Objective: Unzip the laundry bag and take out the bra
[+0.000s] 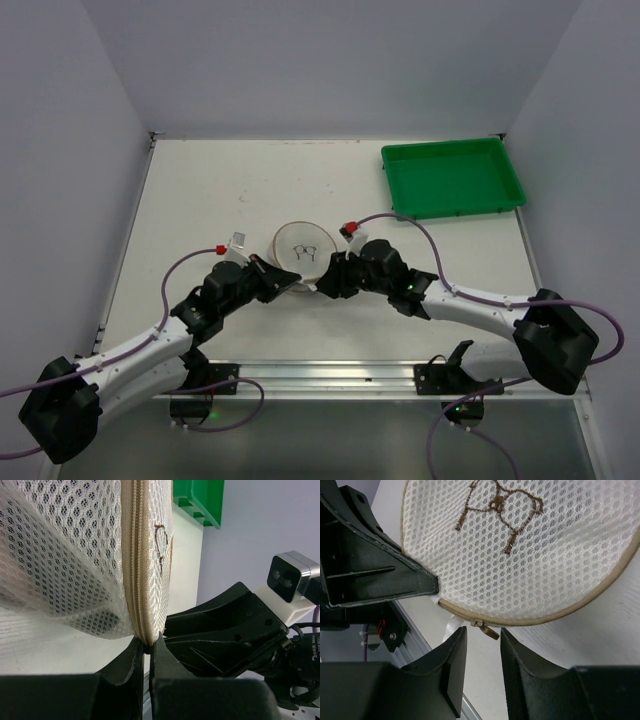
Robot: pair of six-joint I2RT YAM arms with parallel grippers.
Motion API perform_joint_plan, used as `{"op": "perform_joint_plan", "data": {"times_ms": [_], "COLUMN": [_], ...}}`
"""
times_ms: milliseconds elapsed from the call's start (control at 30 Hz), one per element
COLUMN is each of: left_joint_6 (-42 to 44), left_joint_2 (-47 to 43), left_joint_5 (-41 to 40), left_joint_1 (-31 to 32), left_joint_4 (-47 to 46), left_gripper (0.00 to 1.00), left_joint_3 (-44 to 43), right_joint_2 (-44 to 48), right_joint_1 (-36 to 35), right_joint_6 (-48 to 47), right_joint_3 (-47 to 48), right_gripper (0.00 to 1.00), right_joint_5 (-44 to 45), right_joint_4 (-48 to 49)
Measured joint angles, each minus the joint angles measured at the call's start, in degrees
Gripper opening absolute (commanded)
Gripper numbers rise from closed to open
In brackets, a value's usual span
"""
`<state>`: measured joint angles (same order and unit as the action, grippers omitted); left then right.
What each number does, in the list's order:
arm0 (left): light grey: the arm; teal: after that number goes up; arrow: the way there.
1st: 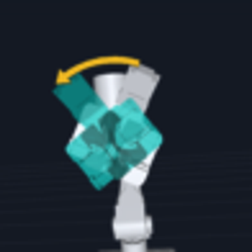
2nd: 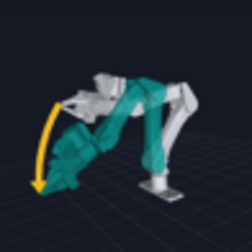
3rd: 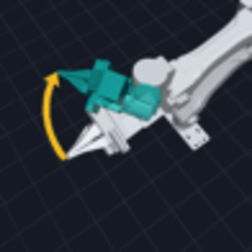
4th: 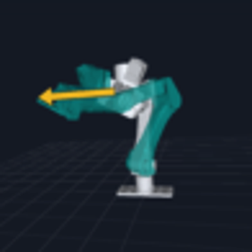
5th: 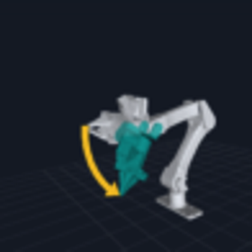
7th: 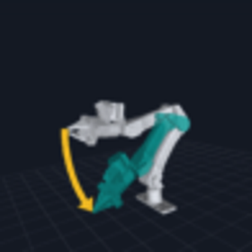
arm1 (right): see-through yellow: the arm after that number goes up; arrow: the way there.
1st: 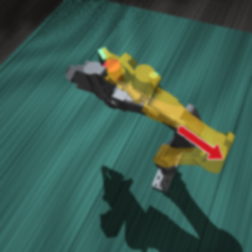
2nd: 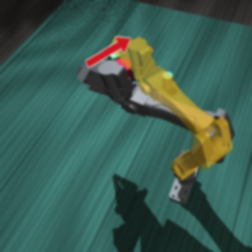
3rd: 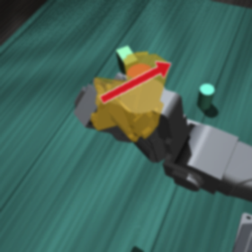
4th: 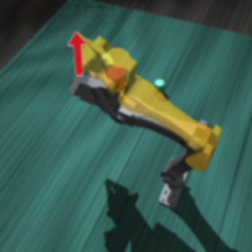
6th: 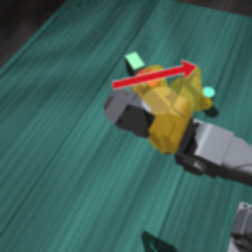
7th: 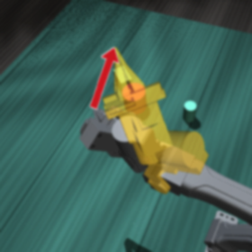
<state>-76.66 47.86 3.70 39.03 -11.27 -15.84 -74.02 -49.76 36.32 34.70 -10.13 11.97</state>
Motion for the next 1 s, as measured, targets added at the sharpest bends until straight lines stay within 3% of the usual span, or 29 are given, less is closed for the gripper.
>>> {"op": "perform_joint_plan", "data": {"times_ms": [167,333,600,833,1000], "left_joint_6": [0.37,1.01,5.6,17.16,25.97], "left_joint_2": [0.24,0.26,1.77,8.68,15.78], "left_joint_5": [0.22,0.35,0.81,4.04,7.67], "left_joint_1": [0.0,0.0,-0.44,-4.96,-9.2], "left_joint_4": [0.0,0.02,2.84,10.14,15.3], "left_gripper": [0.0,0.0,0.0,0.0,0.14], "left_joint_3": [0.0,0.0,-1.79,-12.0,-20.35], "right_joint_2": [-0.96,-1.55,4.94,12.44,12.07], "right_joint_1": [0.02,0.09,1.88,2.49,2.36], "right_joint_6": [-1.01,-1.79,-2.78,-5.01,-5.55], "right_joint_3": [0.02,0.0,-3.13,-4.2,-4.13], "right_gripper": [0.26,0.0,0.0,0.0,0.0], "right_joint_5": [-0.37,-0.46,2.47,4.9,3.08], "right_joint_4": [1.84,2.38,-1.44,-6.03,-5.22]}}
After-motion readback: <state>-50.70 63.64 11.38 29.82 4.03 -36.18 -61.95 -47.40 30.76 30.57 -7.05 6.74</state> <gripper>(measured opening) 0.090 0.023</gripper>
